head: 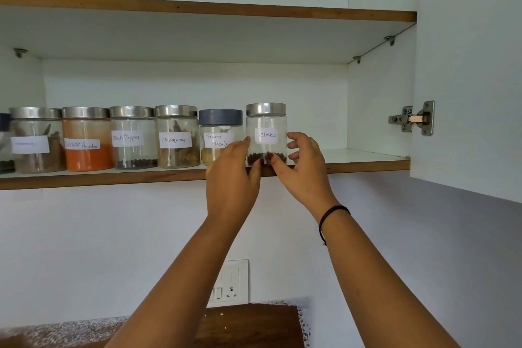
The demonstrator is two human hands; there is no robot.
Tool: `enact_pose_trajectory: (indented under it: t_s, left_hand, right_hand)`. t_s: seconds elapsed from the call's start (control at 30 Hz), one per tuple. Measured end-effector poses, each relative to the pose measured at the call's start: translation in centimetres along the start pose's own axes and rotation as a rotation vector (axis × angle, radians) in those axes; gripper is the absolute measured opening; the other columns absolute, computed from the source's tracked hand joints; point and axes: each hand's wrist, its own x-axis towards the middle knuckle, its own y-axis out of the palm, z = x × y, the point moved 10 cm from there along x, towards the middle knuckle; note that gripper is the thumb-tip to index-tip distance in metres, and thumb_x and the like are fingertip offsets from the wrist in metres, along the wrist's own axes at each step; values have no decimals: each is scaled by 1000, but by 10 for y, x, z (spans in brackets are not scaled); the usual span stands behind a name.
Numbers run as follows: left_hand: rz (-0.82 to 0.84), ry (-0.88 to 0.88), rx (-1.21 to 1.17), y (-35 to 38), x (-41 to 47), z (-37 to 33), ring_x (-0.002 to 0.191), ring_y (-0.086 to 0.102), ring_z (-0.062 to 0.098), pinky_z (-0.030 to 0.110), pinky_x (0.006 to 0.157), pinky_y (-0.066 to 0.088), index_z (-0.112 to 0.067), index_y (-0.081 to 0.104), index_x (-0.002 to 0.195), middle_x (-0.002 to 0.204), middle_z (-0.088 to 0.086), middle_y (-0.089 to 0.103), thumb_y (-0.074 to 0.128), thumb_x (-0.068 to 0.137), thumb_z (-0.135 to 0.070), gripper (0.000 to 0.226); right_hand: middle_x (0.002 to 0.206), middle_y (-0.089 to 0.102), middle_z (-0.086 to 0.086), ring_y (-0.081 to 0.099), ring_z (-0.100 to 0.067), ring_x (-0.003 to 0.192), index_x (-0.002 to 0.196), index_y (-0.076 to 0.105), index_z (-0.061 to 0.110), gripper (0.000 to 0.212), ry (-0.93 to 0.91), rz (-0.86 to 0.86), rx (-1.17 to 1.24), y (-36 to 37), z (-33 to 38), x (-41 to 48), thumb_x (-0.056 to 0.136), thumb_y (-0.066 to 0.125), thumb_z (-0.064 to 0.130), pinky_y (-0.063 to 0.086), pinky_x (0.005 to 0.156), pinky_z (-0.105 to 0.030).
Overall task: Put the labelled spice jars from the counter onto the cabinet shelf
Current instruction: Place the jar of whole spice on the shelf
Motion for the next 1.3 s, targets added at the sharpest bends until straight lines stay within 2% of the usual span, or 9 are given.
enact_pose_trajectory:
  t_s: [0.2, 0.33, 0.57, 0.73, 0.9, 1.0, 1.1, 1.17, 1.3]
  left_hand:
    - [68, 26, 85, 9, 3, 1, 110, 62, 19, 40, 89, 55, -16, 53, 138, 124, 1, 66, 62, 93, -34, 49]
    - [95, 35, 134, 14, 1, -1, 123, 58, 22, 40, 99, 49, -13, 46, 145, 137, 4, 60, 64, 92, -34, 59]
    - [78, 33, 34, 10, -2, 2, 117, 63, 23, 47, 94, 54, -15, 52, 141, 134, 5, 63, 63, 92, -20, 50]
    - [95, 38, -3, 5, -4, 0, 113, 64, 22, 41, 95, 54, -13, 54, 139, 129, 6, 65, 63, 92, -17, 48]
    - [95, -15, -175, -4, -12, 2, 113, 62, 16, 27, 96, 50, -15, 58, 135, 129, 2, 65, 63, 93, -17, 43]
    - [64, -15, -308, -12, -20, -2, 105, 64, 8, 30, 93, 55, -20, 65, 127, 118, -5, 70, 61, 94, -16, 34]
    - [33, -22, -438, -22, -27, -9, 101, 66, 3, 22, 88, 54, -24, 69, 117, 108, -11, 71, 60, 95, -13, 27]
    - [4, -35, -542, -31, -32, -14, 98, 67, 3, 18, 86, 53, -23, 71, 111, 103, -12, 73, 61, 95, -9, 24]
    - [-61, -92, -665, -44, -44, -12, 97, 69, 11, 27, 88, 55, -18, 73, 104, 97, -9, 74, 63, 94, -9, 16]
  right_hand:
    - [122, 52, -5, 53, -17, 107, 139, 46, 17, 58, -11, 1, -72, 2, 3, 0, 88, 69, 34, 52, 87, -29]
    - [120, 53, -4, 51, -15, 106, 138, 48, 17, 56, -16, -9, -108, 3, 5, 0, 89, 68, 34, 52, 90, -31]
    - [111, 56, -4, 50, -12, 94, 121, 58, 12, 45, -36, -122, -131, 2, 5, 0, 85, 72, 33, 52, 81, -29]
    - [101, 52, 1, 50, -14, 92, 108, 58, 12, 34, -68, -157, -105, 0, 7, -2, 83, 73, 30, 49, 76, -27]
    - [95, 51, 2, 51, -14, 87, 95, 56, 12, 21, -108, -93, -15, -2, 12, -7, 85, 71, 21, 46, 69, -21]
    - [90, 58, -1, 56, -13, 79, 91, 60, 12, 8, -149, -54, 120, -10, 22, -19, 88, 67, 14, 50, 65, -20]
    - [80, 60, -2, 58, -15, 72, 85, 63, 10, 5, -181, 8, 194, -15, 36, -37, 89, 66, 11, 53, 63, -25]
    - [79, 61, -1, 58, -14, 72, 84, 64, 10, 5, -189, 26, 226, -18, 44, -51, 89, 66, 10, 50, 61, -20]
    - [79, 62, 6, 59, -14, 75, 87, 63, 15, 5, -160, 28, 329, -25, 55, -72, 90, 66, 12, 49, 59, -17]
